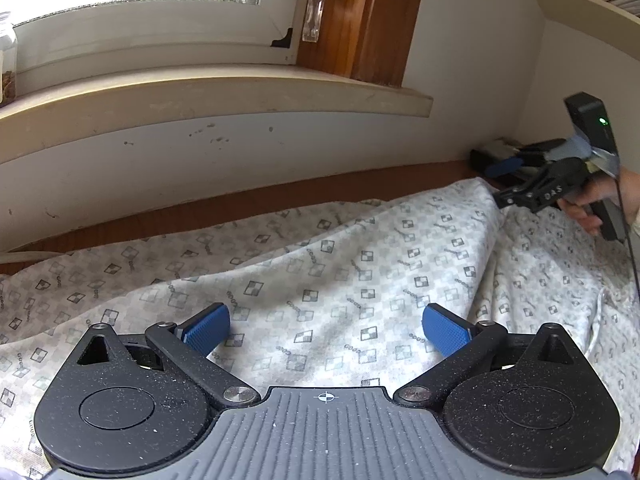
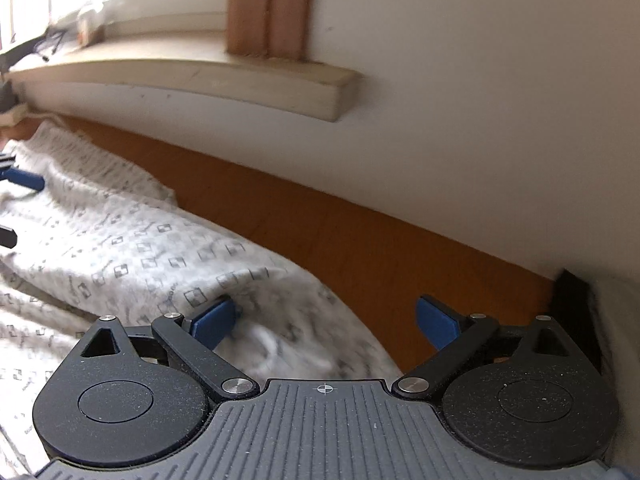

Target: Fold clothes

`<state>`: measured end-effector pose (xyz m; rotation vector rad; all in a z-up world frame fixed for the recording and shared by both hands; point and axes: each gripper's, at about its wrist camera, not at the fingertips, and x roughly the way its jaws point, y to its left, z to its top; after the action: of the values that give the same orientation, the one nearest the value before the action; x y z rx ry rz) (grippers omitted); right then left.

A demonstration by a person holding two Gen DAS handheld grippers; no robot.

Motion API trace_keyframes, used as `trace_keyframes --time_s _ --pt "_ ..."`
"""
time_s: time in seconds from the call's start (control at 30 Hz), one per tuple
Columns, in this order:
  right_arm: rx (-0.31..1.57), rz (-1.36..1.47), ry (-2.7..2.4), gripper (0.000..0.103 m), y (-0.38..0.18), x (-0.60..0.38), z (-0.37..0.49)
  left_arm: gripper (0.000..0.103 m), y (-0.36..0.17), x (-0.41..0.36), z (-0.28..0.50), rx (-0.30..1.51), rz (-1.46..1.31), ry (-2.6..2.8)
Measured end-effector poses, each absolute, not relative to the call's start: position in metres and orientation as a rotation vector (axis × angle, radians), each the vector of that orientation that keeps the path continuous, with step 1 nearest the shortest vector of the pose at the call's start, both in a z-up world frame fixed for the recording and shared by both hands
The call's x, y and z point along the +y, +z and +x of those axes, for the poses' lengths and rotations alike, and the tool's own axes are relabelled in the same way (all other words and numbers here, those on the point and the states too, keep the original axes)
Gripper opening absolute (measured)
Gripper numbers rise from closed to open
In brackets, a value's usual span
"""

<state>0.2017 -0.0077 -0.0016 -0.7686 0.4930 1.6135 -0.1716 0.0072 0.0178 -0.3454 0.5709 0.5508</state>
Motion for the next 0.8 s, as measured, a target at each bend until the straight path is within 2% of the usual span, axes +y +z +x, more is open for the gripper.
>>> trace_keyframes --time_s 0.03,0.13,0.2,0.23,0.27,0.43,0.63,0.67,0.8 --pt "0.506 -0.773 1.628 0.090 -0.002 -0.005 0.201 0.102 0.018 0.007 -0.172 0.572 -0.344 0.550" --pt "0.545 -0.770 1.668 0.056 -0.003 0.001 0.203 0.102 0.018 0.007 -0.172 0.572 -0.342 0.547" --pt "0.527 -0.732 1.677 0.020 0.003 -0.001 0.204 0.102 0.018 0.007 -0.173 0.571 -0.342 0.547" --pt "0.518 -0.713 1.682 0.013 0.006 -0.001 0.204 0.102 0.018 0.007 -0.173 0.569 -0.341 0.547" --pt "0.476 -0.674 1.673 0.009 0.012 -0.006 0.205 0.102 0.018 0.006 -0.174 0.565 -0.336 0.546" --pt "0.213 -0.472 1.580 0.007 0.039 -0.047 0.199 0.103 0.020 0.000 -0.175 0.547 -0.310 0.541" --pt "0.297 -0.531 1.552 0.008 0.022 -0.070 0.201 0.103 0.019 0.001 -0.173 0.567 -0.319 0.536" --pt "0.327 -0.539 1.552 0.011 0.019 -0.074 0.205 0.103 0.018 0.002 -0.173 0.569 -0.325 0.540" --pt "0.381 -0.540 1.537 0.036 0.013 -0.101 0.219 0.103 0.018 0.004 -0.174 0.573 -0.338 0.552"
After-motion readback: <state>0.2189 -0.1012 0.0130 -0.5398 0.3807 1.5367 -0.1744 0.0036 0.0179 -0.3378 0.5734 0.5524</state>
